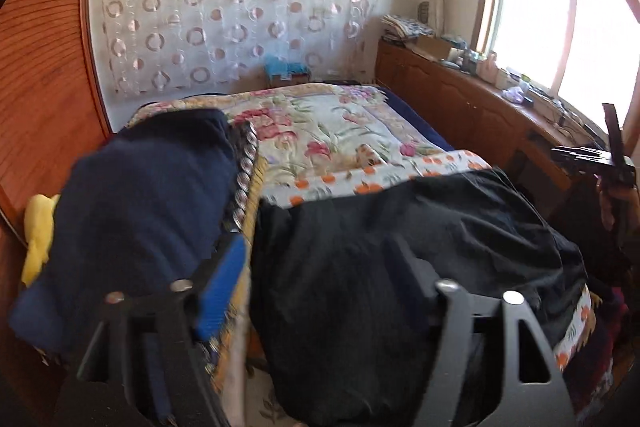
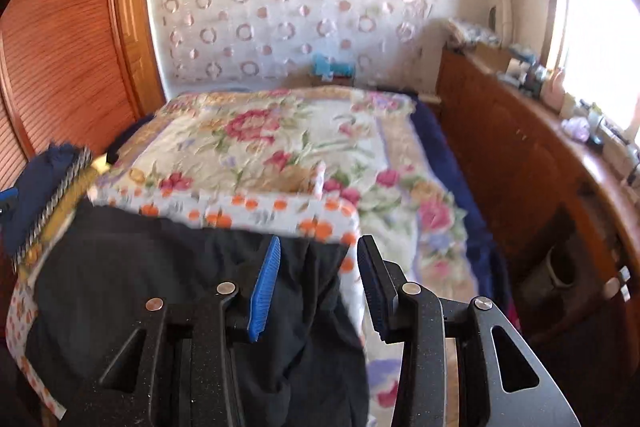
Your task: Fold small clothes
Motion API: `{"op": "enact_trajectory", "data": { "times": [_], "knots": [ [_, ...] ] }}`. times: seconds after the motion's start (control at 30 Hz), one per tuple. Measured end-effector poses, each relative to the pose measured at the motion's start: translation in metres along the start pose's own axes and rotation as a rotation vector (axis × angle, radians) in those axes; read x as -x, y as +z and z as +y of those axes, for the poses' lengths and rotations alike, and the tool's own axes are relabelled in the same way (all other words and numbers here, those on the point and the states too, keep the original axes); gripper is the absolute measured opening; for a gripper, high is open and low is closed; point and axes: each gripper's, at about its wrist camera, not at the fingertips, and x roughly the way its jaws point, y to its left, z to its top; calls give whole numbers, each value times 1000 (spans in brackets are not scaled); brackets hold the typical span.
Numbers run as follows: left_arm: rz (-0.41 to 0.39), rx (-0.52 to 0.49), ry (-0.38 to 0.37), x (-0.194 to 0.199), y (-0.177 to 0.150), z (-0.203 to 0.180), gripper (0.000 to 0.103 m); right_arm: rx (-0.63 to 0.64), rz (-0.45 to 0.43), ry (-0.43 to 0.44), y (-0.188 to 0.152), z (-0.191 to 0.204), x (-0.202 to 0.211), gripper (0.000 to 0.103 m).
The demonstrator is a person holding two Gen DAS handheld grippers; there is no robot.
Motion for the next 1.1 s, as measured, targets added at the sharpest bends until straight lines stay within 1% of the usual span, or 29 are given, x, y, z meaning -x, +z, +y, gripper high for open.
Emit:
{"op": "enact_trajectory", "data": {
  "times": [0.1,0.2,0.27,0.3,0.47,0.63,0.7,0.8,0.9,0.97,1.0,1.03,1.07,1.1],
  "knots": [
    [24,-18,-28,7,-20,-11,77,14,23,23,-21,-8,-4,42],
    [28,-24,-12,15,-37,-21,77,9,39,51,-13,-19,-12,42],
    [39,-7,-19,17,-52,-22,77,-9,37,76,-18,-21,-11,42],
    [40,2,-18,12,-52,-20,77,-13,38,90,-23,-21,-12,42],
    [69,44,-20,14,-80,-18,77,-28,45,132,-49,-18,-7,42],
    [87,50,-20,12,-94,-17,75,-36,80,146,-61,-19,-13,42],
    [99,75,-14,8,-99,-14,75,-49,101,158,-63,-20,-17,45],
    [112,106,-4,5,-104,-6,73,-14,118,127,-71,-14,-17,47],
    [119,114,12,4,-105,-2,73,-1,117,134,-72,-10,-21,47],
    [121,120,17,3,-106,0,68,-7,114,131,-70,-11,-23,47],
    [122,125,19,2,-108,1,67,-6,108,127,-71,-10,-24,47],
    [121,132,17,2,-109,2,60,-3,100,122,-72,-9,-26,47],
    [122,138,16,0,-110,3,55,-1,95,119,-74,-9,-24,47],
    [127,140,13,-1,-111,3,55,1,90,115,-74,-10,-22,47]
  ]
}}
